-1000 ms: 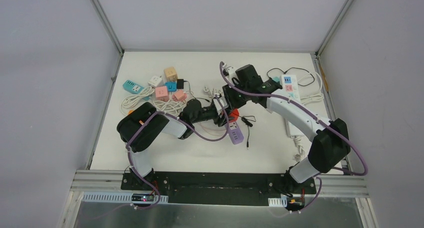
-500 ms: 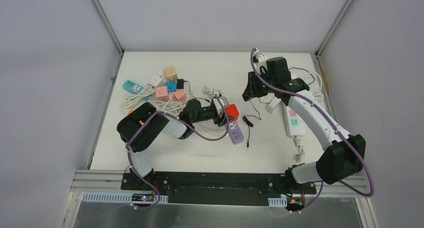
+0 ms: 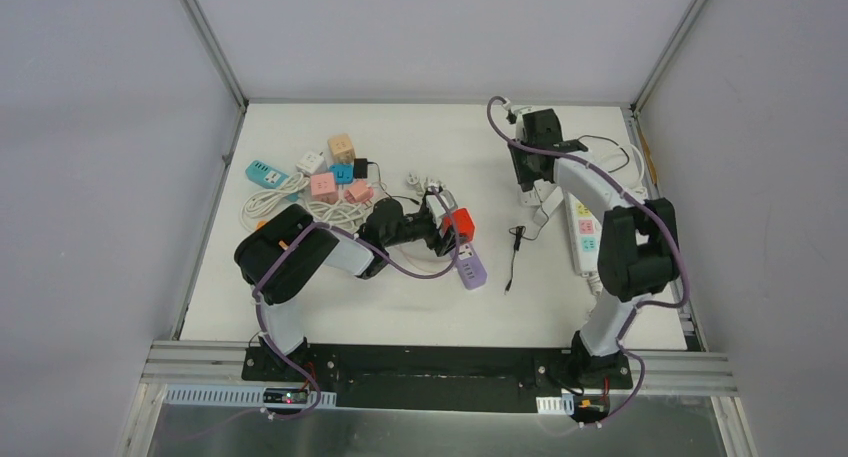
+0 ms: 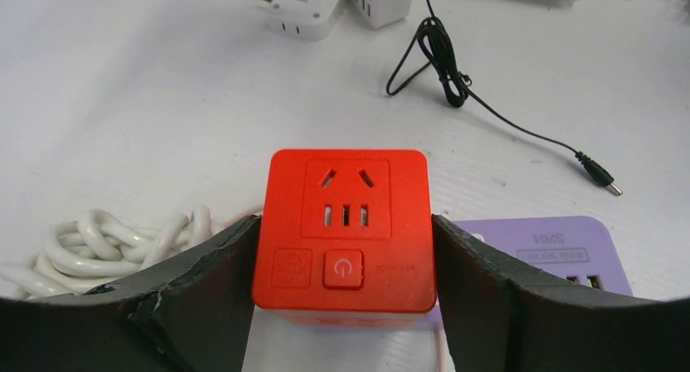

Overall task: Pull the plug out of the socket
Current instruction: Place the plug at the center of the board.

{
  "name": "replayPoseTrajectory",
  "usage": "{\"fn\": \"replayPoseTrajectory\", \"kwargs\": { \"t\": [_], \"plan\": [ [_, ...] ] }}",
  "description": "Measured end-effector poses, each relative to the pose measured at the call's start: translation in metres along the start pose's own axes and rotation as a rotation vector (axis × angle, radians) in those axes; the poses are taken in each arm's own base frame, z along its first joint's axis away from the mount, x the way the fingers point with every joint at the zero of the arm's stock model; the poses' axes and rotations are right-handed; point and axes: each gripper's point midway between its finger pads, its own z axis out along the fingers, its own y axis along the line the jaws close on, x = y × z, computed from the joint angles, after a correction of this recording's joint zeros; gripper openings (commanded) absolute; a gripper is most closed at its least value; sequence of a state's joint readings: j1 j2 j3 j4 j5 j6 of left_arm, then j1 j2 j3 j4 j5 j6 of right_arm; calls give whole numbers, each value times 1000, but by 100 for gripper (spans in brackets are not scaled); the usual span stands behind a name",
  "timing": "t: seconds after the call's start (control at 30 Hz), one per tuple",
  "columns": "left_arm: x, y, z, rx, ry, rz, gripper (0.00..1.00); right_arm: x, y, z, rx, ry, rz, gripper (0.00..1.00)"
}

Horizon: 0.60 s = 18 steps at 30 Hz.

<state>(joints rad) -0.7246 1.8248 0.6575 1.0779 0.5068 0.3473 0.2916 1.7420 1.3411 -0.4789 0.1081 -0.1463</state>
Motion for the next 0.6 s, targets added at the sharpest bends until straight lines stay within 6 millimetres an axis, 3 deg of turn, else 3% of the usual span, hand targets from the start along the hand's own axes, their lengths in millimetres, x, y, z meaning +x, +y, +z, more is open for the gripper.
{"fn": "replayPoseTrajectory", "kwargs": {
  "t": [0.13,0.27,0.47,0.6],
  "plan": [
    [10,-5,-3,9,33,-28,85,10,-7,32,40,57,-35,1],
    [13,-4,-5,5,39,-42,88,6,-20,45,100,60,-65,12],
    [14,-5,-6,6,43,-47,93,5,-33,59,158,67,-99,52],
    [15,-6,-6,8,44,-49,94,9,-36,62,171,83,-113,69]
  ]
}}
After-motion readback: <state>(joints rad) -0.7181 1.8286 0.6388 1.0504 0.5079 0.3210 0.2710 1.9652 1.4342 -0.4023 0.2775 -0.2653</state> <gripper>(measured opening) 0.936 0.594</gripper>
